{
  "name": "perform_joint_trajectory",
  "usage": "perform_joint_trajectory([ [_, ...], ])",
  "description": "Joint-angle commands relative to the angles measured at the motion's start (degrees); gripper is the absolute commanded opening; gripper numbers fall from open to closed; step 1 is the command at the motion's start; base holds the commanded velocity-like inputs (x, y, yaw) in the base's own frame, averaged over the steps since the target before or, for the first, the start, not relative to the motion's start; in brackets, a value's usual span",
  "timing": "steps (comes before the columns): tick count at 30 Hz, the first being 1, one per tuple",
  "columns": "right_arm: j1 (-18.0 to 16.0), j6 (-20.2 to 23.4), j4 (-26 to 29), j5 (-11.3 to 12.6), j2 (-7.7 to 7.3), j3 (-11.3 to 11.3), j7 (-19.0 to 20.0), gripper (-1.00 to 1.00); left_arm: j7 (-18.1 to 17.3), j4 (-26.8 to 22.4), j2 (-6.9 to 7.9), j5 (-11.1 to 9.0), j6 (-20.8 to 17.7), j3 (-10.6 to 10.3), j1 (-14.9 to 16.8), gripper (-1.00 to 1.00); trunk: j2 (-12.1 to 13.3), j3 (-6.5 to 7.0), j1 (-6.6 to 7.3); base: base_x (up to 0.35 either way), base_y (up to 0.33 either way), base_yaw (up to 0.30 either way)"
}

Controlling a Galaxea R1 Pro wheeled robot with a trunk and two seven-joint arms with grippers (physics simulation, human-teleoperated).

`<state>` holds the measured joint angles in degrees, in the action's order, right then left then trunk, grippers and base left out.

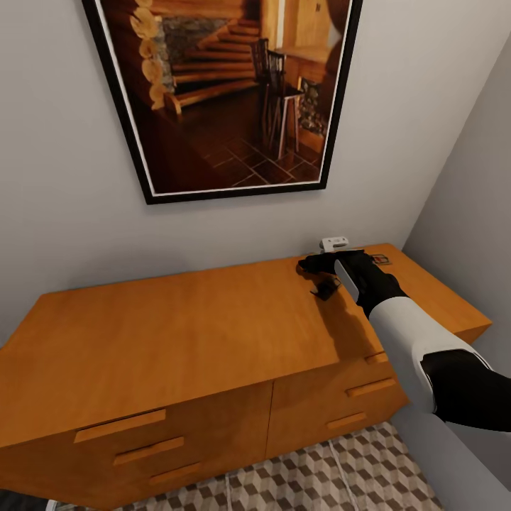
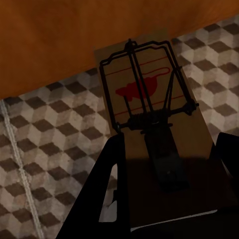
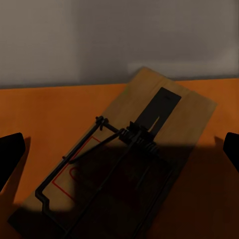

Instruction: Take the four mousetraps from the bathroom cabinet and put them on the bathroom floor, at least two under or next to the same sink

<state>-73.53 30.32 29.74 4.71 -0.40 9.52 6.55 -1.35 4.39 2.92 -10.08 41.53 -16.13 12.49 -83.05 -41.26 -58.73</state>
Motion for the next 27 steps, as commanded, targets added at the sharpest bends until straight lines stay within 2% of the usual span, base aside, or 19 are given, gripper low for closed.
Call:
perform_joint_trajectory([
  [1, 0.0, 0.3, 0.1, 0.5, -0.04, 0.2, -0.1, 1.0, -0.1, 0.2, -0.02, -0.6, 0.3, -0.5, 0.1, -1.0, 0.0, -0.05, 0.0, 0.0, 0.0, 0.0],
  [12, 0.0, 0.3, 0.1, 0.5, -0.04, 0.2, -0.1, 1.0, -0.1, 0.2, -0.02, -0.6, 0.3, -0.5, 0.1, -1.0, 0.0, -0.13, 0.0, 0.0, 0.0, 0.0],
  [27, 0.0, 0.3, 0.1, 0.5, -0.04, 0.2, -0.1, 1.0, -0.1, 0.2, -0.02, -0.6, 0.3, -0.5, 0.1, -1.0, 0.0, -0.92, 0.0, 0.0, 0.0, 0.0],
])
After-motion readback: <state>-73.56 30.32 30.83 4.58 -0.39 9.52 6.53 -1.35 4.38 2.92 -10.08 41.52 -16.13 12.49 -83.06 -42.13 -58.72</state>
